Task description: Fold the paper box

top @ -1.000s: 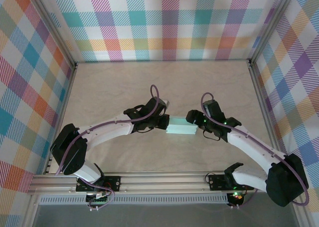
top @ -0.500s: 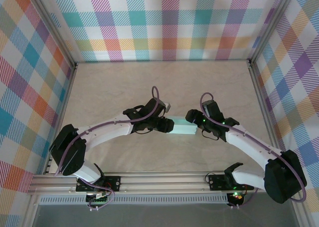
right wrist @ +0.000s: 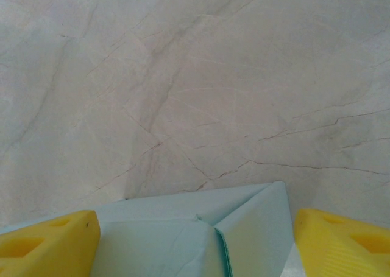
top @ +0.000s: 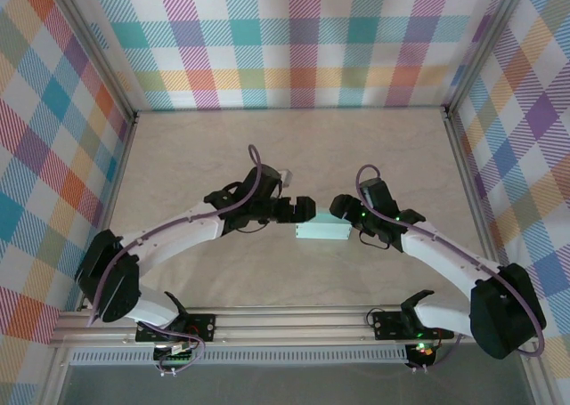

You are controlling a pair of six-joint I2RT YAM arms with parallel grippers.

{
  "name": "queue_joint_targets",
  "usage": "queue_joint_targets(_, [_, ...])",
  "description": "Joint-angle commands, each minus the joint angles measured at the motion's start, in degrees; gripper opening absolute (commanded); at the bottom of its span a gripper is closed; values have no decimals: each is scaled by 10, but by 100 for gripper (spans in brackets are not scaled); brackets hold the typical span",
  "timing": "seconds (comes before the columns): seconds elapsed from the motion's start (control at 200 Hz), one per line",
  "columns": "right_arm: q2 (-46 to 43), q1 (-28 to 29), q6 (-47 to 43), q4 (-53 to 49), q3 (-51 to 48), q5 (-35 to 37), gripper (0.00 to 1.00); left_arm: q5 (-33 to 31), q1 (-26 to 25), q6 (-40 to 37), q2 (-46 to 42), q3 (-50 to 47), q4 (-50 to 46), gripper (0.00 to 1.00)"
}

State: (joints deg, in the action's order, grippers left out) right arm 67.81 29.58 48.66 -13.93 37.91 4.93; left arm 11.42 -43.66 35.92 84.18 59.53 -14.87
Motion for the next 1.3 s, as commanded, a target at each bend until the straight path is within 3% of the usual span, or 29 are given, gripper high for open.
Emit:
queue_joint_targets(0.0, [9, -1, -9, -11, -18, -14, 82, 8, 20, 107, 41, 15, 15, 93])
queue_joint_targets(0.255, [3, -1, -11, -14, -21, -9, 82, 6, 22, 110, 62, 0, 5, 48])
queue_joint_targets(0.41, [11, 0, -9, -14, -12, -13, 82, 11, 22, 111, 61, -20, 17, 38])
queue_joint_targets(0.55, [16, -1, 0, -7, -9, -27, 81, 13, 23, 105, 58, -55, 46, 33])
queue_joint_targets(0.83, [30, -4, 14, 11, -7, -57, 81, 12, 20, 126, 58, -160, 159, 34])
queue_joint_targets(1.095, [1, -22, -6, 42, -6, -105, 82, -13, 19, 106, 58, -163, 146, 35])
queue_joint_targets(1.295, [-45, -86, -6, 65, -23, -212, 79, -24, 18, 91, 62, -152, 126, 35])
